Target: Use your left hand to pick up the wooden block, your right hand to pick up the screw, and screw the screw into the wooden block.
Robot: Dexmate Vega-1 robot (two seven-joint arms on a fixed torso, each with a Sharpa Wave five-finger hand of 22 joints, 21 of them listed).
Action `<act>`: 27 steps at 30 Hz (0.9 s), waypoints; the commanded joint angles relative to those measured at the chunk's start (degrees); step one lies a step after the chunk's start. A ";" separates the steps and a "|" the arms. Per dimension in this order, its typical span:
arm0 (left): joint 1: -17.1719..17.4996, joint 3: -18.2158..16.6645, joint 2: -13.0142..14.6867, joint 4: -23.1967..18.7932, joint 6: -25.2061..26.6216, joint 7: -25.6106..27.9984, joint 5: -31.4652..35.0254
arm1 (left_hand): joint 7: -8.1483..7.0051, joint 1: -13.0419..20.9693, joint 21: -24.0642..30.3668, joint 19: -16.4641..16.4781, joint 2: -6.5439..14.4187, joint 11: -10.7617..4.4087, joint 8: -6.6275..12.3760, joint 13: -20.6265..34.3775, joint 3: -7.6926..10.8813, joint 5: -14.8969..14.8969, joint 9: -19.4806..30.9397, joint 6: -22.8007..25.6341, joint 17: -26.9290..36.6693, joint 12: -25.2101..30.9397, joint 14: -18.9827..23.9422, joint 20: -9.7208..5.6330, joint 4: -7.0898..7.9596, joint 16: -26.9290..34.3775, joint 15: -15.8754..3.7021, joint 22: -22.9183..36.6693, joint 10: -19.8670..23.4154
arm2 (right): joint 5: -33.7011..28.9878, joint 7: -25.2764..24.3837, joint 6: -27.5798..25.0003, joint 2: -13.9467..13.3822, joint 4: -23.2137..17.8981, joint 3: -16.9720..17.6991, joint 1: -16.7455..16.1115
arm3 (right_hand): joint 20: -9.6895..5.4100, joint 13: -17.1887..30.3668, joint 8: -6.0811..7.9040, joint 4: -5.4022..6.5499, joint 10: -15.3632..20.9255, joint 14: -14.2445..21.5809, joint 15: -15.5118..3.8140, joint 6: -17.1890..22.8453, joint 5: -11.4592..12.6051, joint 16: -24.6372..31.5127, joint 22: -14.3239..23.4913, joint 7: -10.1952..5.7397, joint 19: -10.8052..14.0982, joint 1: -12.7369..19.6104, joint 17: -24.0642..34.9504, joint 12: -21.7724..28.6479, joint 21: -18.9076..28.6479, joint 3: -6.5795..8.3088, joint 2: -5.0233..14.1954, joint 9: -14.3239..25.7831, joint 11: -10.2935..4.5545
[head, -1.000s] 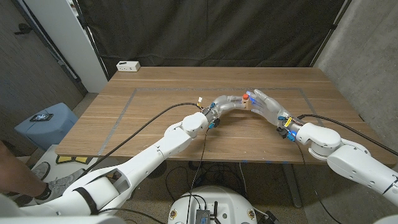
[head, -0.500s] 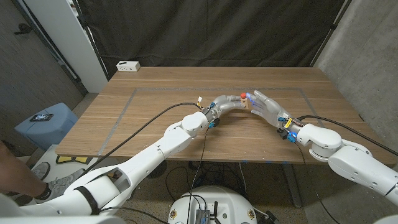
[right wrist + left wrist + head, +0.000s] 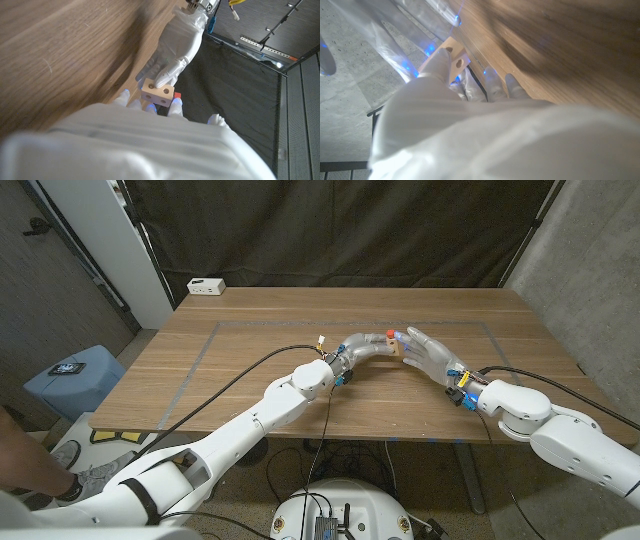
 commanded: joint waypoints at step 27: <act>-0.82 0.31 0.40 0.19 0.80 -0.99 0.09 | 0.02 -0.08 0.18 0.19 0.05 0.19 0.31 0.21 0.08 0.53 0.29 0.59 0.10 0.91 0.14 0.25 -0.08 0.36 -2.57 0.10 0.76 | 1.20 -1.63 -0.89 -0.89 -0.95 4.19 -3.24 | -0.02 0.15 0.49 0.12 -9.50 -10.13 0.30 2.68 0.32 0.18 0.32 0.29 0.37 -0.17 0.15 0.34 0.20 0.53 0.17 -0.03 0.26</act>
